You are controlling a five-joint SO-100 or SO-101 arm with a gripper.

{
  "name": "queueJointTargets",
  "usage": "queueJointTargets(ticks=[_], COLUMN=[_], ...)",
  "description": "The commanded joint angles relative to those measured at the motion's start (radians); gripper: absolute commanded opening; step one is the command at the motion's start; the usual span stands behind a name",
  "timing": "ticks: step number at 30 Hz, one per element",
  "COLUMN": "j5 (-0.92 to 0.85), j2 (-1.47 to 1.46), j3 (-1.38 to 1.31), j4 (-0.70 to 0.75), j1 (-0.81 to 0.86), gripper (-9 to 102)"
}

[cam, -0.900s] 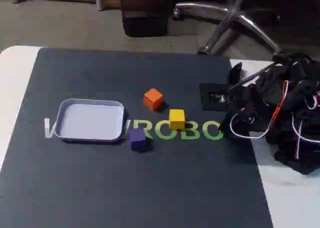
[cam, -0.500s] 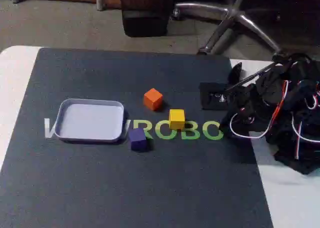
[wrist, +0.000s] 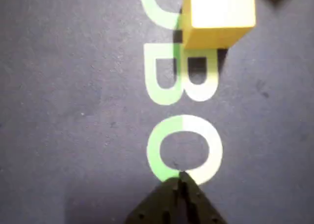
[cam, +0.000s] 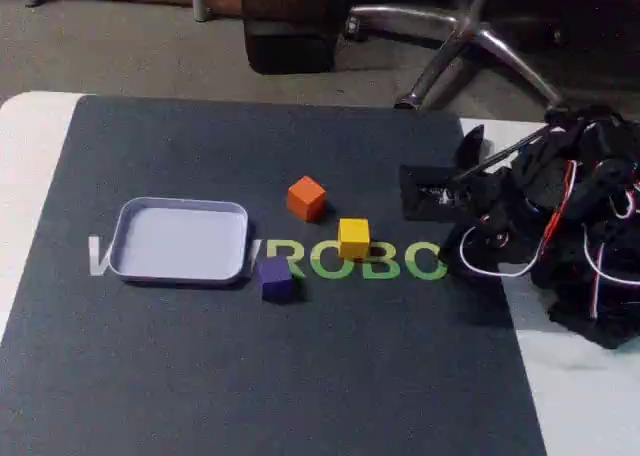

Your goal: Move blocks one by one until all three blocks are in the tray.

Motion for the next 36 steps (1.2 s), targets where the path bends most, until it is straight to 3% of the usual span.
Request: queueJointTargets(ticks=[1,24,36], j5=[-0.011,-0.009,0.031], j2=[0.002,0.002,0.000], j3=[0.000,0.000,-0.060], j4=[0.005,0.008,-0.255], j1=[0.005,-0.026,0.037], gripper=[-7,-8,-8])
